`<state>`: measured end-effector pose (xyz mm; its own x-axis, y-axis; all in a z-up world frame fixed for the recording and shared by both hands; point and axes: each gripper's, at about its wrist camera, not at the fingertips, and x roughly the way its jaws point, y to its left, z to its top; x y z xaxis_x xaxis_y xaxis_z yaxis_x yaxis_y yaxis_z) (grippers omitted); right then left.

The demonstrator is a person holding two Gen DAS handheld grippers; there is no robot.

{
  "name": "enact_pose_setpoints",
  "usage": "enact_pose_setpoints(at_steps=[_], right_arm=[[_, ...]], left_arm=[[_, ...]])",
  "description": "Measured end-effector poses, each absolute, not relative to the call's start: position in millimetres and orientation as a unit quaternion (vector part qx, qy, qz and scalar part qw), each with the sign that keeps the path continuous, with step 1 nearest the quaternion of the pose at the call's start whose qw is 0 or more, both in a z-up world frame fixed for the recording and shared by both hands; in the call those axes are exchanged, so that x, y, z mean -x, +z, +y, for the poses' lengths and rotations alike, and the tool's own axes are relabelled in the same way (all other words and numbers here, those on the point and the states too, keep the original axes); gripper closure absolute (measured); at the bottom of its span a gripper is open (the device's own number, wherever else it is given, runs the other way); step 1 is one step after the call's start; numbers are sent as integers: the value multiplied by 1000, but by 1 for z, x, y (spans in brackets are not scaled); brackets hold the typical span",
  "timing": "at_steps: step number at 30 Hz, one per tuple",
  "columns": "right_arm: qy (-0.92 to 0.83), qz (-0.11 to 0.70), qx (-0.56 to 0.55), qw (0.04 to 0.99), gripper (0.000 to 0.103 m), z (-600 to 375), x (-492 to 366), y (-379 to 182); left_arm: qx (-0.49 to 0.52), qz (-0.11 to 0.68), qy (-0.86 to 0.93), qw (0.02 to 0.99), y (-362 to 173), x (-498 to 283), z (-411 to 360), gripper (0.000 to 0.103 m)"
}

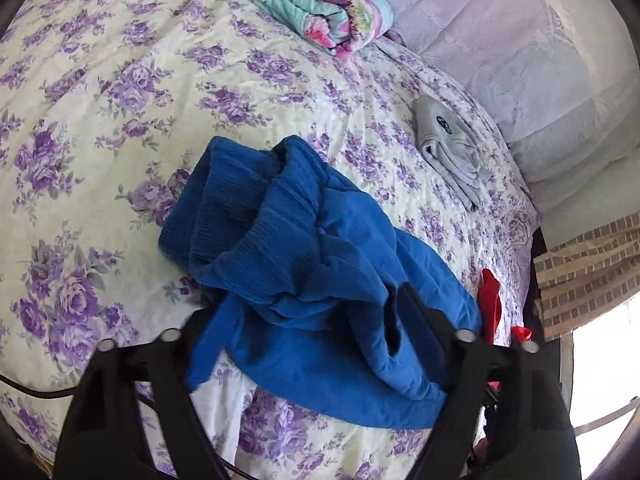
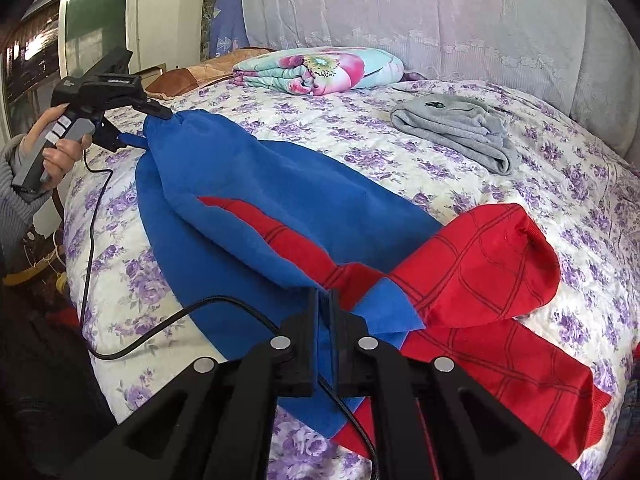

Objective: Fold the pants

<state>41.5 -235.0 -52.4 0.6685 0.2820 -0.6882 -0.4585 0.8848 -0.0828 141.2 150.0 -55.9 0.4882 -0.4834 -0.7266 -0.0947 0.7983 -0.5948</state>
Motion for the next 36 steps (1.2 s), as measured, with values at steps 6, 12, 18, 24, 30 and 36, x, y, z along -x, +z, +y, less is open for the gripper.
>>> enact_pose_setpoints(at_steps=[6,12,18,24,30,36], right_arm=[[217,335,141,906,76,-231,-42,-43],[229,324,174,901,70,-219,-36,-44],[214,327,208,897,70,-213,-38,-51],[217,326,269,880,70,-202,-40,-56],[217,337,330,855,76,-197,-39,-69],[195,323,323,868,100,-198,-27,-46]], left_arm=[[330,441,-166,818,-42,-132,168,79],[248,456,-144,843,-61,-115,167,80],[273,459,-150,832,-77,-105,173,80],[280,463,-154,827,-73,-110,177,80],[273,468,-153,826,-71,-115,177,80],[267,462,-155,831,-62,-113,177,80]])
